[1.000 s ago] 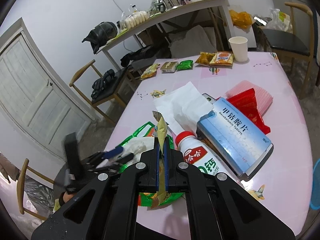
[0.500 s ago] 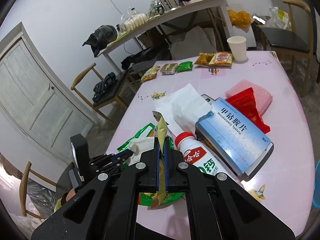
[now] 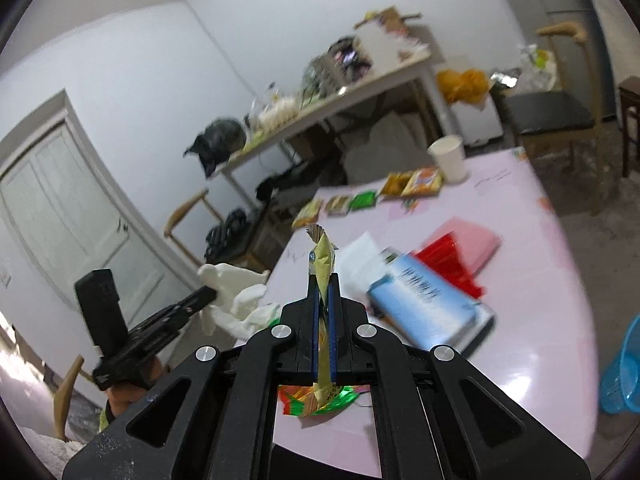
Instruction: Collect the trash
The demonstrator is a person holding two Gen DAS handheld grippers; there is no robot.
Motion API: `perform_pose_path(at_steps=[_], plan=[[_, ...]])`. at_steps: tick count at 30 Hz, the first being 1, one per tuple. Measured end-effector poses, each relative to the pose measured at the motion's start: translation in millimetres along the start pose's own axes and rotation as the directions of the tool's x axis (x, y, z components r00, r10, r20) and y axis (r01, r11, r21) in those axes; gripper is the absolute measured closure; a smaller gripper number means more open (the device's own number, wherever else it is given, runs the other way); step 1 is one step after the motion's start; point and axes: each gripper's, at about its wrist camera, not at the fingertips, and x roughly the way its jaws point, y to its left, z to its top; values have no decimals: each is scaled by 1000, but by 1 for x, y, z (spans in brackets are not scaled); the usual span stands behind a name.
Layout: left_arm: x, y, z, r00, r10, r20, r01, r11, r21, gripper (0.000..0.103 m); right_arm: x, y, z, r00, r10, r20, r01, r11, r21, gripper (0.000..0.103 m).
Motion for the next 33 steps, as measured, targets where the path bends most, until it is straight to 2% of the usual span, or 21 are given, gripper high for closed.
perform_pose_path(at_steps=[2, 5, 8, 11, 14, 16, 18, 19, 20, 21, 22, 24, 26, 28, 30, 32, 33], plan=[[0, -27, 11, 998, -61, 9, 60, 998, 31, 99, -23, -13, 1, 999, -24, 44, 23, 1000, 21, 101], [11, -74, 29, 986, -165, -3, 165, 983, 77, 99, -64, -41, -1, 990, -93, 110, 87, 994, 64, 101], [37, -126, 46, 956, -286, -62, 291, 951, 105, 99, -99, -69, -7, 972, -174, 157, 156, 980, 120, 101], [79, -189, 57, 911, -377, -168, 399, 908, 128, 99, -137, -107, -21, 940, -285, 187, 246, 947, 205, 101], [140, -266, 54, 832, -439, -340, 499, 859, 114, 99, -171, -148, -38, 896, -402, 191, 336, 892, 302, 101], [174, -311, 44, 806, -419, -418, 517, 842, 152, 99, -190, -181, -53, 863, -475, 173, 385, 840, 382, 101], [210, -361, 27, 781, -375, -499, 525, 827, 202, 98, -199, -206, -65, 842, -517, 152, 411, 799, 440, 101], [225, -380, 17, 771, -353, -530, 527, 821, 220, 98, -204, -228, -75, 830, -543, 129, 424, 764, 485, 101], [241, -400, 7, 757, -334, -562, 531, 815, 232, 98, -205, -244, -81, 822, -558, 111, 432, 739, 518, 101], [261, -420, -5, 737, -316, -598, 538, 809, 235, 98, -205, -255, -87, 819, -566, 99, 434, 722, 539, 101], [280, -440, -18, 716, -296, -632, 542, 806, 237, 98, -204, -276, -95, 810, -582, 71, 444, 688, 574, 101], [313, -470, -43, 691, -265, -672, 543, 805, 241, 98, -199, -303, -101, 801, -598, 38, 454, 647, 612, 101], [341, -490, -58, 679, -244, -692, 536, 809, 242, 98, -198, -335, -112, 784, -621, 1, 471, 595, 651, 101], [374, -507, -75, 663, -222, -715, 519, 824, 226, 98, -196, -356, -116, 775, -631, -14, 474, 566, 674, 101], [395, -522, -88, 661, -214, -719, 506, 835, 217, 97, -197, -389, -122, 762, -647, -31, 471, 521, 712, 100], [410, -535, -97, 671, -216, -709, 500, 839, 217, 84, -193, -412, -125, 758, -651, -44, 469, 496, 731, 93], [419, -542, -101, 677, -206, -706, 488, 845, 221, 62, -190, -428, -127, 764, -643, -53, 459, 485, 744, 88]])
